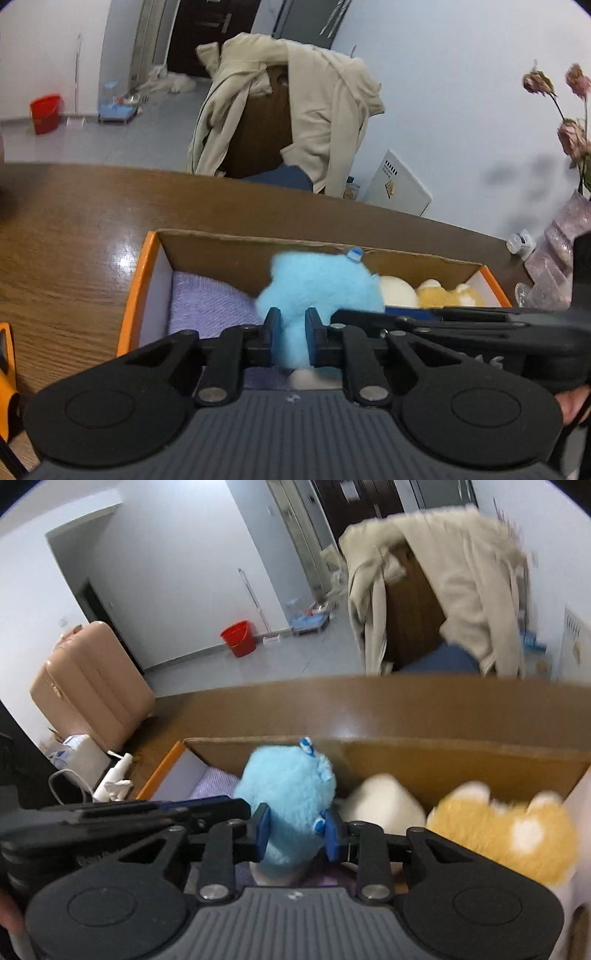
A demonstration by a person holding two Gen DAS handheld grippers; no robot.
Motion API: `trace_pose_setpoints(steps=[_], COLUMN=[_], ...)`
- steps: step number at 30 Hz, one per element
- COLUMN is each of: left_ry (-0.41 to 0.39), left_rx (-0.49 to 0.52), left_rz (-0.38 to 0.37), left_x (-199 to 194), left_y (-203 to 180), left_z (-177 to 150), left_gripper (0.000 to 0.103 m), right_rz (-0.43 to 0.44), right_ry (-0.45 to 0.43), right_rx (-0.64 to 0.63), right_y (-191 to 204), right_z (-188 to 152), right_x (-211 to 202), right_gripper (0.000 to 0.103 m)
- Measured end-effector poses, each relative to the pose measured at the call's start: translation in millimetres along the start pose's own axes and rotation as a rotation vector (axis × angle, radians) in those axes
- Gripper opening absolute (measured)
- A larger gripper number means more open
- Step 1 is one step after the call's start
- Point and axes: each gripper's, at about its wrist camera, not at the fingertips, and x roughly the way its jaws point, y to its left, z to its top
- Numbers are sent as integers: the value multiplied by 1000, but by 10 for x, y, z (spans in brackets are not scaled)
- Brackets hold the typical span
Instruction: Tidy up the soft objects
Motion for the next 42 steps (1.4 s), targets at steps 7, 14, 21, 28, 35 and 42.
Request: trace_pose_setpoints(steps=[7,14,21,28,35,42], left_ry=[-93,63,-13,-125,-185,-311], left_rx=[30,-28,75,170,205,202], left_rz=[-22,-16,-19,23,91,131], left_x=[-44,260,-251,-1286,-1923,-2369], left_y=[-101,-28,-235,-392,-534,-665], left_z=[-36,65,52,-21,-382,-985], left_gripper=[17,17,25,54,77,80], right_rz=[88,-66,-206,-335,-403,-431], right_ry=[120,76,9,-90,-186,-312], right_rx=[141,3,-118,-146,-128,-207], right_y=[-137,125,302,348,457,779], right_z=[-122,-188,-159,-312,-725,-1229], right_x=[72,-119,-768,-1744,-2347,-2630], right_gripper=[29,40,41,52,67,73])
